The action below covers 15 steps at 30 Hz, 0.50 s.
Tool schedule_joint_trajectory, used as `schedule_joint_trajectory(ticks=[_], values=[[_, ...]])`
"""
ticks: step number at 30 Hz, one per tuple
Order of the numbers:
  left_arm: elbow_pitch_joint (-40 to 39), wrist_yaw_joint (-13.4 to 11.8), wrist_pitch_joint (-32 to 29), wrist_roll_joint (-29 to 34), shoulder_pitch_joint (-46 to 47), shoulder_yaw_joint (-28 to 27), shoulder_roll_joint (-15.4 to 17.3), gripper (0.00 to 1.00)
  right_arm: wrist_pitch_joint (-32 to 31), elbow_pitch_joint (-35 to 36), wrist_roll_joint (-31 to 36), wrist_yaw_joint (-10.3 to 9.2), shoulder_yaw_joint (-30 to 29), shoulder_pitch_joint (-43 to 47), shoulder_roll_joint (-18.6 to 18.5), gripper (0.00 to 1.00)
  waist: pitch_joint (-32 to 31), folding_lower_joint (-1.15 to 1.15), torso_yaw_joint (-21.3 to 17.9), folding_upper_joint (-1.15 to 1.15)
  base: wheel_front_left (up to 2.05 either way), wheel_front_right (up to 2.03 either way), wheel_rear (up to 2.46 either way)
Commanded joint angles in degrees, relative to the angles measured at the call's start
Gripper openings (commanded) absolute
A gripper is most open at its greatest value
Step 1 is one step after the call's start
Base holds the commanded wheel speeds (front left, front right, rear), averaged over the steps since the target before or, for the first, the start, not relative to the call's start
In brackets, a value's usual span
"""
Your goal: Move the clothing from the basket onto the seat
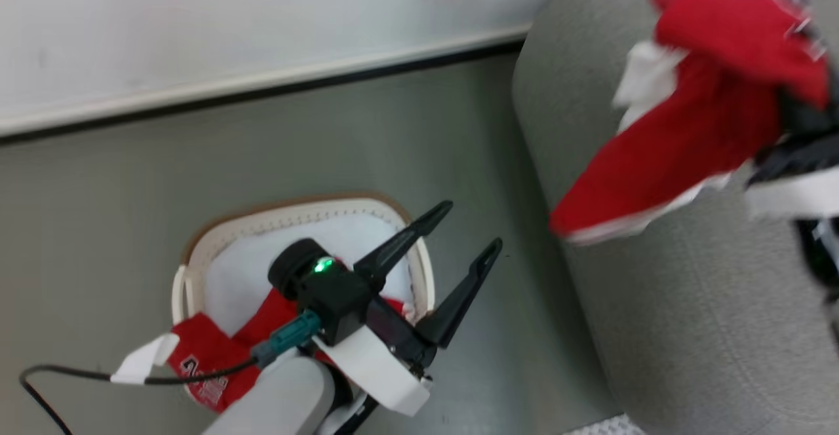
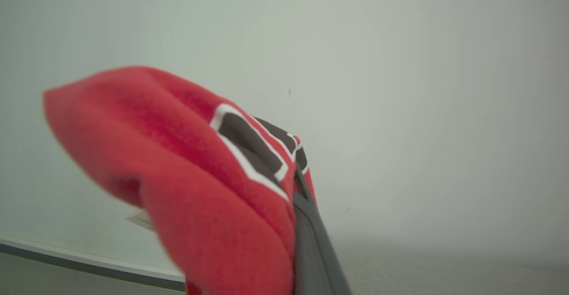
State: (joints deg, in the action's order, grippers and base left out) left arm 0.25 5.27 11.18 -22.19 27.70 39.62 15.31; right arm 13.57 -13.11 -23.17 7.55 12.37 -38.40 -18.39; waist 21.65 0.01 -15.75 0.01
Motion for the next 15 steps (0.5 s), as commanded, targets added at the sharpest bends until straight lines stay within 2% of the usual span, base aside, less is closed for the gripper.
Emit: schedule_joint_trajectory(ticks=[1,8,15], values=[[0.2,0.1,0.1,0.5,1.1,-0.2,0.3,1.0,-0.4,-0.4,0.6,-0.12,-1.2,-2.3,-0.7,0.0,4.4,-0.01,2.7,-0.01,0.0,0.0,0.0],[0.2,0.5,0.8,2.7,6.2,-0.3,0.8,1.0,-4.5,-4.7,4.0,-0.13,-11.3,-17.2,-5.9,0.0,12.4,-0.01,6.7,-0.01,0.0,0.0,0.0],[0.2,0.6,2.1,3.5,10.4,-0.5,-0.5,1.0,-9.4,-10.9,11.6,-0.13,-23.9,-27.8,-11.6,0.0,16.9,-0.01,10.7,-0.01,0.0,0.0,0.0]])
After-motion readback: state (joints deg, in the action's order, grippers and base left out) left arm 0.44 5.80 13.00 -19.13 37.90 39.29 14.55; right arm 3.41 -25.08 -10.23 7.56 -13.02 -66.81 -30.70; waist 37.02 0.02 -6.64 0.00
